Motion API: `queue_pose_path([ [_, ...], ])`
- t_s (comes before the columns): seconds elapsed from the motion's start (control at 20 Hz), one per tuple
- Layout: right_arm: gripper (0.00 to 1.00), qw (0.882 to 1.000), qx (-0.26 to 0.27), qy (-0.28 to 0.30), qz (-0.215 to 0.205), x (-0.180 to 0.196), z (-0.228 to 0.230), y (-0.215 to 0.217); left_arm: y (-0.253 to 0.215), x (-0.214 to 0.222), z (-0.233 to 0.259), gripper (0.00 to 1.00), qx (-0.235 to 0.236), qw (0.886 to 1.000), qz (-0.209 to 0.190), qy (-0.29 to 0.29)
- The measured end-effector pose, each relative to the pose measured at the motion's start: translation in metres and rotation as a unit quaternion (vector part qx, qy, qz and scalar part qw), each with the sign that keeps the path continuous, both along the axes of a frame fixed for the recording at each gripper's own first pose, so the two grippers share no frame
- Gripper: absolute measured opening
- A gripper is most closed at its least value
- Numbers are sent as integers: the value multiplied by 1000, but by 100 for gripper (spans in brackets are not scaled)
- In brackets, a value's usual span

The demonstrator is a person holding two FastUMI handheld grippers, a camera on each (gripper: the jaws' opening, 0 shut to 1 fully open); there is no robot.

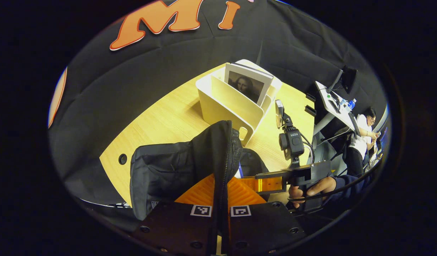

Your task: Open the schoolbag, grab two books from the bookshelf and put them into the schoolbag.

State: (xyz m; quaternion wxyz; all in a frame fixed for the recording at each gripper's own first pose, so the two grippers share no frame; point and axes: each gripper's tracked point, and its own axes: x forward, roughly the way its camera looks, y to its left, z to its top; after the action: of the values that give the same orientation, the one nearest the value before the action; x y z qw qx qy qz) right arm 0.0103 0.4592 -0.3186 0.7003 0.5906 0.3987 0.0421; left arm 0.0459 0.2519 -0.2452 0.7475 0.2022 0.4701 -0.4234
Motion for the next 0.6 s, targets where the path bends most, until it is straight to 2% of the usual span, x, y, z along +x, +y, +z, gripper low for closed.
queue_pose_path([
  [0.1,34,1000,-2,20,20,-3,-1,4,2,3,0,5,-1,1000,13,0],
  [0.15,21,999,-17,34,31,-11,-3,-2,3,3,-1,5,0,1000,20,4],
  [0.2,44,998,-29,46,45,-22,-7,-7,4,2,-2,5,2,1000,28,7],
  [0.25,37,996,-41,57,61,-32,-8,-13,3,2,-3,5,2,1000,29,8],
  [0.3,61,993,-52,67,81,-40,-7,-19,3,3,-2,5,7,1000,30,4],
  [0.45,87,979,-56,89,177,-72,4,-26,3,7,-5,6,21,999,47,-8],
  [0.55,97,970,-87,91,208,-79,7,-46,0,8,-6,5,19,997,74,-2],
  [0.6,97,967,-95,95,218,-81,11,-56,-1,8,-6,5,20,996,83,-2],
])
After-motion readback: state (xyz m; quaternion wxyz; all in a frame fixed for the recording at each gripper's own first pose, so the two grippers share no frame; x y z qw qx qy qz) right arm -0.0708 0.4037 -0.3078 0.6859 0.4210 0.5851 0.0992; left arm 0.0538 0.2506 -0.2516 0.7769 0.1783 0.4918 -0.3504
